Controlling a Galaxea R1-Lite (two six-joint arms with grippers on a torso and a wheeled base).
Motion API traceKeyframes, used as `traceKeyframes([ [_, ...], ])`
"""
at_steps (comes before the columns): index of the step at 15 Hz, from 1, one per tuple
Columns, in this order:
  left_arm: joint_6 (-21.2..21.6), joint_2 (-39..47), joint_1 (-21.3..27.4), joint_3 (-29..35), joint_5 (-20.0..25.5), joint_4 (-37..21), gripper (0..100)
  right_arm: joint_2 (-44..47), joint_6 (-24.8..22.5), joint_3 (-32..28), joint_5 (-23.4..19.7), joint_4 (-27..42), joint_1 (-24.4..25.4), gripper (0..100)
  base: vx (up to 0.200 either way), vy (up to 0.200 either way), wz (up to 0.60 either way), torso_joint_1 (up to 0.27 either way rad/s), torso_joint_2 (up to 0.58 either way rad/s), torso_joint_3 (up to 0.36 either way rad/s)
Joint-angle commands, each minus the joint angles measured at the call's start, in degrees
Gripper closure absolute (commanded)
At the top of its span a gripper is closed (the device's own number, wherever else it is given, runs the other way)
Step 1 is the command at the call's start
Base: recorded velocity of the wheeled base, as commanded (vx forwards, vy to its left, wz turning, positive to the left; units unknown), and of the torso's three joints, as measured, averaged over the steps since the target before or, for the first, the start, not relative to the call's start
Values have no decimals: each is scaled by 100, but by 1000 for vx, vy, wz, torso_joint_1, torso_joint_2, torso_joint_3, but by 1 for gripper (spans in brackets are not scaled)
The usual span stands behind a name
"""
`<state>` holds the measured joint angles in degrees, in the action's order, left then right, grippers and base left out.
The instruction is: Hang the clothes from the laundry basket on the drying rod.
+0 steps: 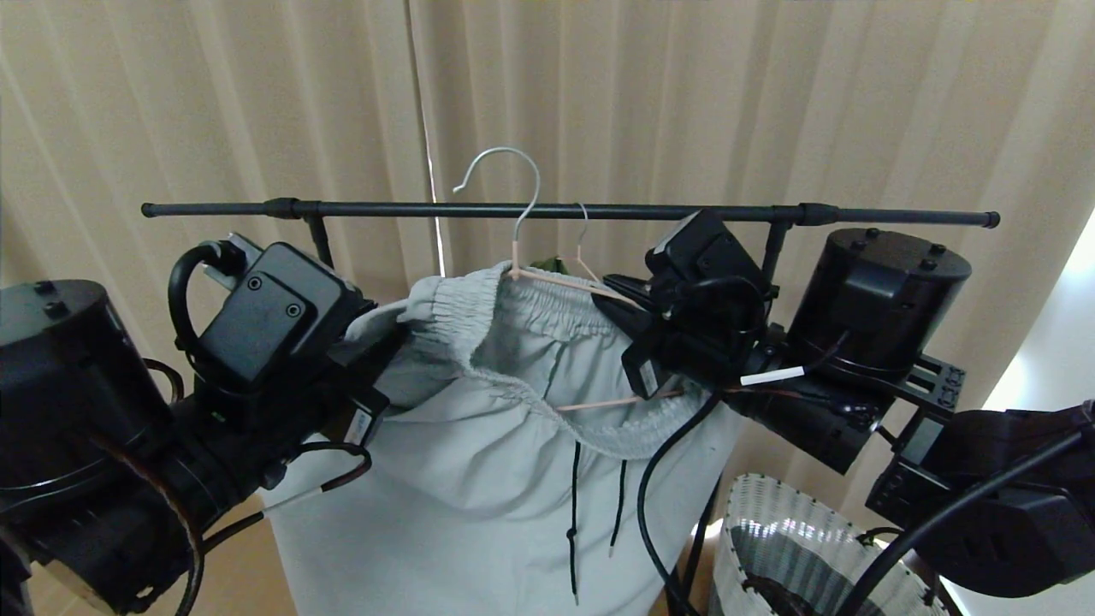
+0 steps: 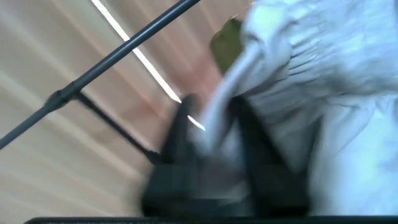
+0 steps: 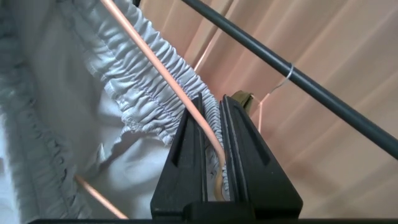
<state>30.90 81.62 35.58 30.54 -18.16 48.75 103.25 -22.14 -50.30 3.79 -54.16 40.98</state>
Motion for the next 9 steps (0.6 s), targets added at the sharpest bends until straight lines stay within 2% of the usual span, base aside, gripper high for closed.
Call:
traceKeyframes([
  [1, -67, 3, 1, 14, 129, 3, 0, -95, -45, 11, -10, 2, 6, 100, 0, 0, 0, 0, 0, 0],
  [2, -260, -14, 1, 58, 498, 3, 0, -156, -142, 46, -10, 2, -12, 100, 0, 0, 0, 0, 0, 0],
  [4, -357, -93, -16, 49, 683, -15, 0, -218, -265, 108, -10, 2, -161, 100, 0, 0, 0, 0, 0, 0],
  [8, -541, -331, -25, 22, 1008, -15, 0, -675, -484, 644, -19, 29, -627, 100, 0, 0, 0, 0, 0, 0],
  [9, -603, -454, -16, -30, 1245, -23, 0, -877, -537, 829, -19, 20, -785, 100, 0, 0, 0, 0, 0, 0],
])
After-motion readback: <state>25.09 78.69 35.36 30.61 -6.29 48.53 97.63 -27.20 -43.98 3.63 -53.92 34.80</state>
